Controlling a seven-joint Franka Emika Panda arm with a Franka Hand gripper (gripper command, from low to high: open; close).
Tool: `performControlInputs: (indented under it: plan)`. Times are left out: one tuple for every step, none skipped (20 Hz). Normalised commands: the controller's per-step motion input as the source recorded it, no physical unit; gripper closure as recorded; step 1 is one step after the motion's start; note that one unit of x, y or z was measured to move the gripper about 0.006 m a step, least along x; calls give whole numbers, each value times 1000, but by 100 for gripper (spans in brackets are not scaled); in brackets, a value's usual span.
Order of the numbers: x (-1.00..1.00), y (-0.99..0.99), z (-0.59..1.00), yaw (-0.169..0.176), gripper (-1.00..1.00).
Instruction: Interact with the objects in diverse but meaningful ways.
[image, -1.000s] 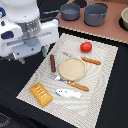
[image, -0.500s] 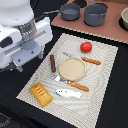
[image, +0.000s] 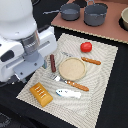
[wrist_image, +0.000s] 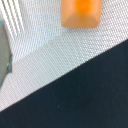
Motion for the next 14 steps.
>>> performControlInputs:
  plan:
    - [317, -274, -291, -18, -100]
    - [317, -254, -303, -14, -100]
    - [263, -266, -283, -13, -100]
    - [317, -237, -277, -10, -100]
    - [309, -271, -260, -11, -100]
    - [249, -326, -266, -16, -100]
    - [254, -366, -271, -16, -100]
    - [226, -371, -274, -20, -100]
    - [320, -326, -271, -21, -100]
    - [323, -309, -260, -27, -100]
    - [334, -309, -257, -28, -100]
    - [337, -297, -254, -28, -100]
    - [311, -309, -243, -32, -100]
    - [363, -286, -240, -31, -100]
